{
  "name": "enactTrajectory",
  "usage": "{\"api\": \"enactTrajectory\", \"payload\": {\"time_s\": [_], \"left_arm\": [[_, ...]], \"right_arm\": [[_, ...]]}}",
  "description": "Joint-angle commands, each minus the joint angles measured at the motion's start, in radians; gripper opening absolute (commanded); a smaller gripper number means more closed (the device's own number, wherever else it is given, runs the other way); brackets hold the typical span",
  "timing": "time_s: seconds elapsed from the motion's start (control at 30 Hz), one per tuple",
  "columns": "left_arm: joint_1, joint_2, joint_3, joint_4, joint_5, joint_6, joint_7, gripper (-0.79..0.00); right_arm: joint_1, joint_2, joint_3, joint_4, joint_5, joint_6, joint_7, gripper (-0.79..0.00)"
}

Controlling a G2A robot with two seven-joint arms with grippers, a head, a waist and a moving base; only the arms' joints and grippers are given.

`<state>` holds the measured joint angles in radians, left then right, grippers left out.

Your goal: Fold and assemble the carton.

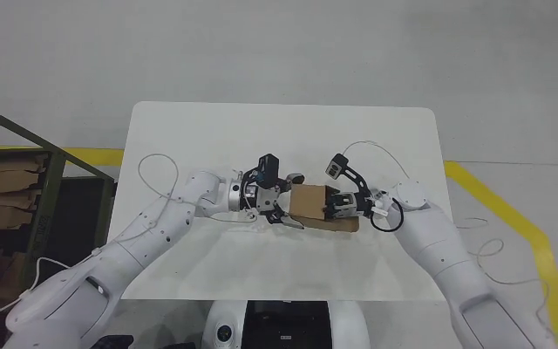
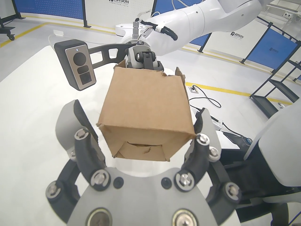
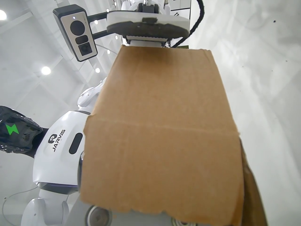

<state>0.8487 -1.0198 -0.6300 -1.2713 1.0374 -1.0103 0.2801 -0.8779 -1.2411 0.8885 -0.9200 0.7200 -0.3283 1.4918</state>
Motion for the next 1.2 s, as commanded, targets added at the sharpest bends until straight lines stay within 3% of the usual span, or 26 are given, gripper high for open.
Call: {"api": "enactTrajectory", "payload": {"time_s": [0.0, 0.17, 0.77, 1.17], "left_arm": [[0.004, -0.002, -0.005, 0.002, -0.001, -0.002, -0.002, -0.166], [0.011, -0.006, -0.011, 0.002, -0.012, -0.002, -0.005, -0.274], [0.031, 0.008, -0.019, 0.002, -0.027, -0.002, 0.027, -0.345], [0.057, 0.023, -0.064, 0.005, 0.028, -0.002, 0.086, -0.348]], "right_arm": [[0.002, 0.000, -0.001, 0.001, -0.006, -0.002, -0.002, -0.785], [0.003, 0.000, -0.002, 0.002, -0.011, -0.006, -0.006, -0.785], [0.013, 0.018, 0.031, 0.035, -0.035, 0.000, 0.000, -0.785], [-0.029, 0.090, 0.177, 0.005, -0.078, -0.011, -0.011, -0.785]]}}
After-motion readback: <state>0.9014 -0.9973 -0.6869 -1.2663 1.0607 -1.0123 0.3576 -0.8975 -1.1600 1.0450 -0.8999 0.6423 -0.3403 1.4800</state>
